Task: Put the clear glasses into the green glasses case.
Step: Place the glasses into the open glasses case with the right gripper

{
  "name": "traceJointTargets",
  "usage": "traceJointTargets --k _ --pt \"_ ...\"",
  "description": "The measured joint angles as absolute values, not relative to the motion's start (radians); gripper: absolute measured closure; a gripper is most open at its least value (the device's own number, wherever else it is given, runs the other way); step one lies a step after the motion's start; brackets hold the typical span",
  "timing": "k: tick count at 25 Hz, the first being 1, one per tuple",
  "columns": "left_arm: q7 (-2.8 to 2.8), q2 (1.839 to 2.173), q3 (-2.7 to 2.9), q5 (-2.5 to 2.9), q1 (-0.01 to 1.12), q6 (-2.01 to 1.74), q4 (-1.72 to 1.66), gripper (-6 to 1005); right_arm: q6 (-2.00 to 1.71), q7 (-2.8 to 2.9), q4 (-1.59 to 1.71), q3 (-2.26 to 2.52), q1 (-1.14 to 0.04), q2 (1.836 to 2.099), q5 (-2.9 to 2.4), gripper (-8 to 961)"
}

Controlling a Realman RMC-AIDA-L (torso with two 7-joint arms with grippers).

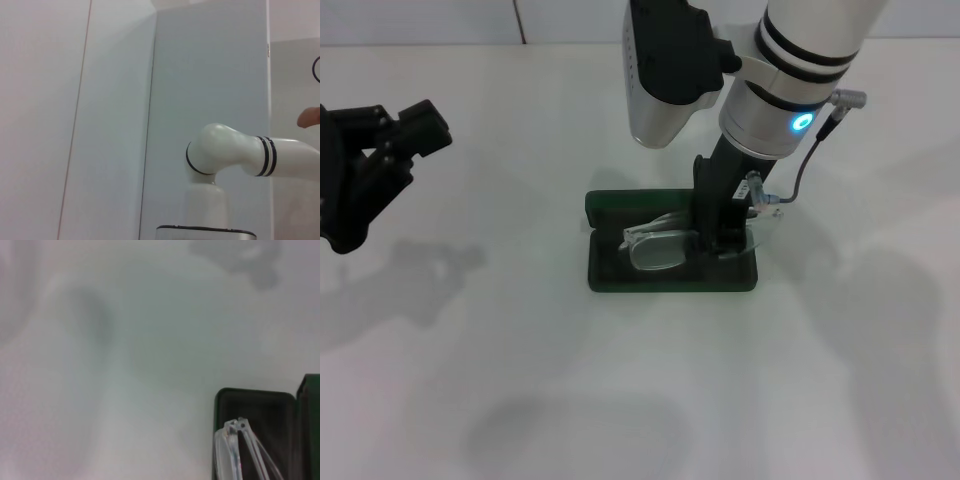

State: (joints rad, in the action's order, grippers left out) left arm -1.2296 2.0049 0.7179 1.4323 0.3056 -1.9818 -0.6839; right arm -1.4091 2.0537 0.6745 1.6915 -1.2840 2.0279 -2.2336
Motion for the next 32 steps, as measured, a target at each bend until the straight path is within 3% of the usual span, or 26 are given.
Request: traceJointTargets --k 32 --pt "-1.223 2.008 0.719 1.448 0.304 -1.98 -0.683 920 -1.362 2.081 0.619 1.685 -1.294 2.028 -2.181 829"
